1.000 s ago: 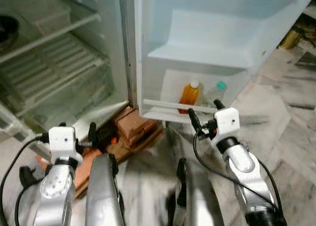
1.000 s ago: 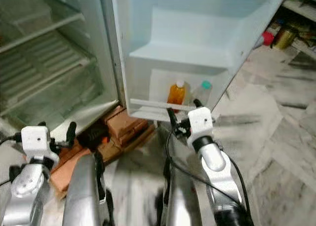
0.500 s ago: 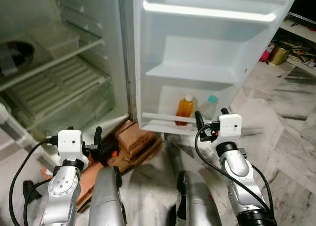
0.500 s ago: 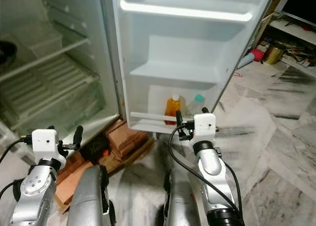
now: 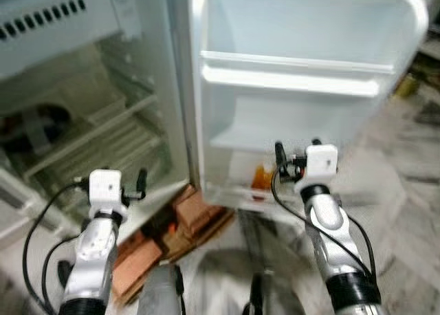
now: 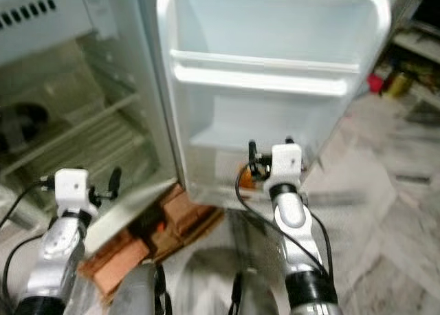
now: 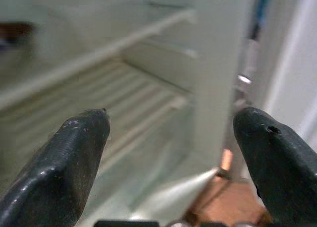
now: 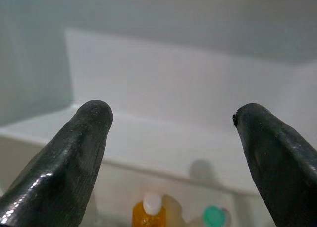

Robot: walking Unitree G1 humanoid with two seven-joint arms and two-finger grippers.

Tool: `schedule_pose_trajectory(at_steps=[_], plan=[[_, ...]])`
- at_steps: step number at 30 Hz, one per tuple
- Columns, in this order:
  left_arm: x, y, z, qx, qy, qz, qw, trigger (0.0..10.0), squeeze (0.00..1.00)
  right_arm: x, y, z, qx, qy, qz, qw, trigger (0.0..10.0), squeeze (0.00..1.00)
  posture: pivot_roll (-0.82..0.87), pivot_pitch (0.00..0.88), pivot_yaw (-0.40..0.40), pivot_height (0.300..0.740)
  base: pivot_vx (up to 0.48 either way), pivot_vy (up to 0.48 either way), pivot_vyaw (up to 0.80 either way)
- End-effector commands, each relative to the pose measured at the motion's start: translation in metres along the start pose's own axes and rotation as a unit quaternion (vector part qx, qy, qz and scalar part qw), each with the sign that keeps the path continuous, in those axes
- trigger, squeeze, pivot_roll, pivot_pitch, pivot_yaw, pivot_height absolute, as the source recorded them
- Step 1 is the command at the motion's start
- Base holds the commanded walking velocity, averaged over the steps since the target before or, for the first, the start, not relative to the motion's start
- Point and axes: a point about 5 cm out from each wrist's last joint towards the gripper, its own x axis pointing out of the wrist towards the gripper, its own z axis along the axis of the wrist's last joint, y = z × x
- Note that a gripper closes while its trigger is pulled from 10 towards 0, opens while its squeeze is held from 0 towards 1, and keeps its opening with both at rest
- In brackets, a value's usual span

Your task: Restocking fridge

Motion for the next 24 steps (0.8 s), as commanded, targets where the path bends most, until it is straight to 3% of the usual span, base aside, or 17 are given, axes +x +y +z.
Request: schedule_pose_trajectory(at_steps=[1, 9, 18, 24], plan=[[-0.001, 0.001, -0.001, -0.003, -0.002, 0.002, 1.0, 10.0, 0.0, -0.002, -0.009, -0.007, 0.008, 0.014, -0.024, 1.0, 10.0, 0.0, 0.04, 0.0, -0.015, 0.74, 0.0, 0.0, 0.0], [-0.002, -0.006, -0.004, -0.002, 0.002, -0.004, 1.0, 10.0, 0.0, -0.019, -0.013, -0.022, 0.016, 0.052, -0.034, 0.998, 10.0, 0.0, 0.02, 0.0, -0.024, 0.74, 0.0, 0.0, 0.0], [-0.005, -0.01, 0.0, 0.002, 0.004, -0.003, 1.0, 10.0, 0.0, -0.021, -0.014, -0.027, 0.032, 0.099, -0.035, 0.994, 10.0, 0.0, 0.02, 0.0, -0.037, 0.74, 0.0, 0.0, 0.0], [-0.009, -0.002, -0.005, 0.017, 0.012, 0.008, 1.0, 10.0, 0.0, -0.017, -0.011, -0.029, 0.036, 0.116, -0.018, 0.992, 10.0, 0.0, 0.03, 0.0, -0.049, 0.74, 0.0, -0.333, 0.0]])
